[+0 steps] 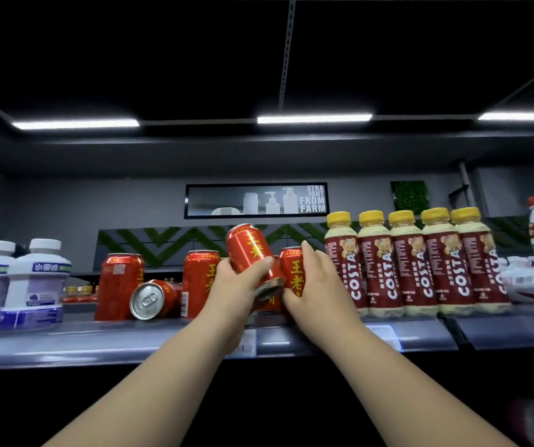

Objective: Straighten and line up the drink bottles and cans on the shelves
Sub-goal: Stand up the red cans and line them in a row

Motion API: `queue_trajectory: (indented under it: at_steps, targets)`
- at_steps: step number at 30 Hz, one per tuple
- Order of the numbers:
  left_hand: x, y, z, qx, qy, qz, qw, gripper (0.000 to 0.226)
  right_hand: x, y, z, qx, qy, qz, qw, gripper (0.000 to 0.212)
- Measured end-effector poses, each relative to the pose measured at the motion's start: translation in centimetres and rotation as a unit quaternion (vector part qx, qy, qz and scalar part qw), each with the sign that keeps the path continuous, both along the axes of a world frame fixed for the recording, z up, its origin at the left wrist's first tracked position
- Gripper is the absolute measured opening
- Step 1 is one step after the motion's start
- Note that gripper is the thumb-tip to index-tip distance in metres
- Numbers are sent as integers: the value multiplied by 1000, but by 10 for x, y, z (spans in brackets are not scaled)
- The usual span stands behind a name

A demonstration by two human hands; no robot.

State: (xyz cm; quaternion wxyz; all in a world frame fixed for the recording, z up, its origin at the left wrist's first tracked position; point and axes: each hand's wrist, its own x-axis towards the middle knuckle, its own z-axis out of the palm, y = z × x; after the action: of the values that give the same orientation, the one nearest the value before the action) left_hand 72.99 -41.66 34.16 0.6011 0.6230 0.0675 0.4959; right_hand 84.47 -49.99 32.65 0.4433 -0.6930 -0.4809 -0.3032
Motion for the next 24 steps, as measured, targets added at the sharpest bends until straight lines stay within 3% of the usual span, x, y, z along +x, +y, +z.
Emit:
queue_trajectory:
  at_steps: [3,9,18,24]
  targets:
    - [1,4,0,43,22,48,998,60,1,-1,-6,-1,-2,-3,1000,95]
    - [-3,19,-6,202,154,180,950,64,4,-5,-17,21,-28,-20,999,85]
    - [-4,26,-1,270,293,238,886,79,5,-11,-20,41,4,14,999,83]
    - [-7,25,-7,323,296,302,846,83,8,-9,-24,64,-7,15,998,81]
